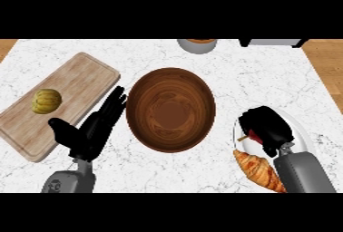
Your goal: Pick the pear from the plate and place it in the bowl
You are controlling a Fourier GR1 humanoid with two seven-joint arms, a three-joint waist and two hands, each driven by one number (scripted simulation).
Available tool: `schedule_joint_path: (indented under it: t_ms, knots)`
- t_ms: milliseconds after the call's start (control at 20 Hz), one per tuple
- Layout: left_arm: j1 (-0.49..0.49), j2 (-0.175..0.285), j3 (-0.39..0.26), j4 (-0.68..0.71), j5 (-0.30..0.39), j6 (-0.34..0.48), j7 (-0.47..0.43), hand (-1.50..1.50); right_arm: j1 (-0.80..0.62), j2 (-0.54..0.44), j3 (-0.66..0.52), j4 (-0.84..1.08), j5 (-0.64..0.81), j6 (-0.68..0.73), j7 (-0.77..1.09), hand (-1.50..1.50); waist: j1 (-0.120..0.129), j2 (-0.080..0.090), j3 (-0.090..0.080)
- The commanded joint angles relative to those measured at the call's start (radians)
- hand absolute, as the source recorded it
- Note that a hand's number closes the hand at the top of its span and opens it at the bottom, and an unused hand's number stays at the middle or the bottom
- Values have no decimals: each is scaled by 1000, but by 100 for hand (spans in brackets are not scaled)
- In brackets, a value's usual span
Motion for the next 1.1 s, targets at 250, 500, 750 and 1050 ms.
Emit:
schedule_joint_path:
  t_ms: [250, 500, 750, 1050]
  knots:
    - [10, -6, -2, 8, 4, 1, 6, 0, 27, 223, 161, -186, 21, 67, 460, 150, 12, -4, 48]
    - [23, -14, -13, 27, 0, -2, 0, 0, -25, 227, 311, -367, -6, 44, 735, 150, 26, -6, 47]
    - [-2, -3, 5, 28, 2, -6, -4, 0, -92, 228, 485, -523, 6, 92, 1025, 150, 31, -3, 45]
    - [-19, -18, -19, 30, -6, -9, 9, 0, -227, 228, 662, -648, -34, 169, 1432, 150, 55, 15, 47]
